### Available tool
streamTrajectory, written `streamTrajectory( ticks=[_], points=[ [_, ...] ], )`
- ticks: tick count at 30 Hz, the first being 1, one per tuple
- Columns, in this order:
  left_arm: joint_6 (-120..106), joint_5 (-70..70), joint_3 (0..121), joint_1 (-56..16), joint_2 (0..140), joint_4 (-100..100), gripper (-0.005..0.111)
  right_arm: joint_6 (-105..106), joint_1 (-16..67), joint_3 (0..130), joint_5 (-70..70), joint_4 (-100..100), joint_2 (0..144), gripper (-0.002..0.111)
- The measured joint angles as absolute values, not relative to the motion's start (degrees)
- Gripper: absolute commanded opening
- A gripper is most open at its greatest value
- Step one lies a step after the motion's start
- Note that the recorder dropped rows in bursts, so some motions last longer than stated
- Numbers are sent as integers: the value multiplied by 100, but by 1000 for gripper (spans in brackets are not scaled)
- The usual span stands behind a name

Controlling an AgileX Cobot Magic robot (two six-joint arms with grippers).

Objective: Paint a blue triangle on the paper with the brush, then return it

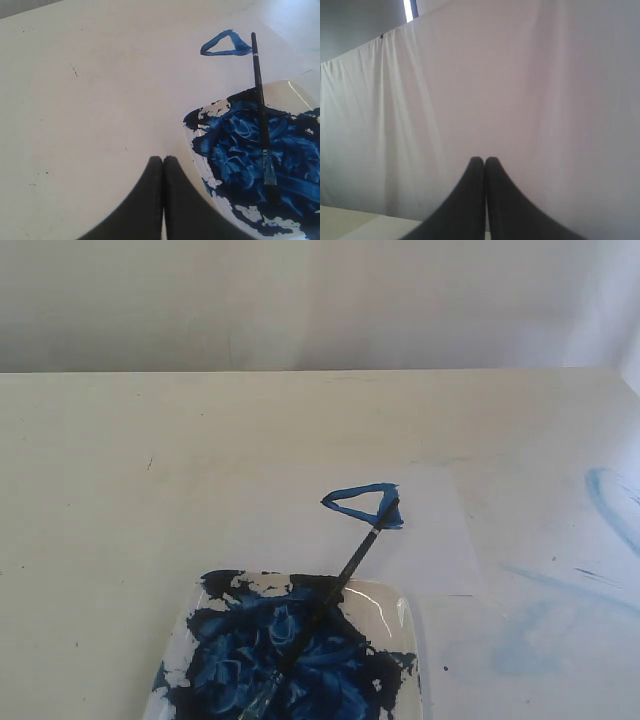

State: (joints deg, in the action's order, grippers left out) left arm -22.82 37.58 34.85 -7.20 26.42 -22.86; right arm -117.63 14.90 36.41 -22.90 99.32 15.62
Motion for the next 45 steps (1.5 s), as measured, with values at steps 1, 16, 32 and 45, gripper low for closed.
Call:
streamTrajectory(
  ticks=[1,16,32,45],
  points=[
    [-2282,3758,3485,-720,2642,-2286,0,-11814,1490,3641,-2276,9932,1562,0],
    [-2282,3758,3485,-720,2642,-2286,0,-11992,1490,3613,-3523,5740,1553,0],
    [-2282,3758,3485,-720,2642,-2286,0,-2438,1490,2043,-2823,236,1553,0],
    [-2282,3748,3485,-720,2642,-2286,0,2014,1490,806,1900,-660,1542,0]
  ],
)
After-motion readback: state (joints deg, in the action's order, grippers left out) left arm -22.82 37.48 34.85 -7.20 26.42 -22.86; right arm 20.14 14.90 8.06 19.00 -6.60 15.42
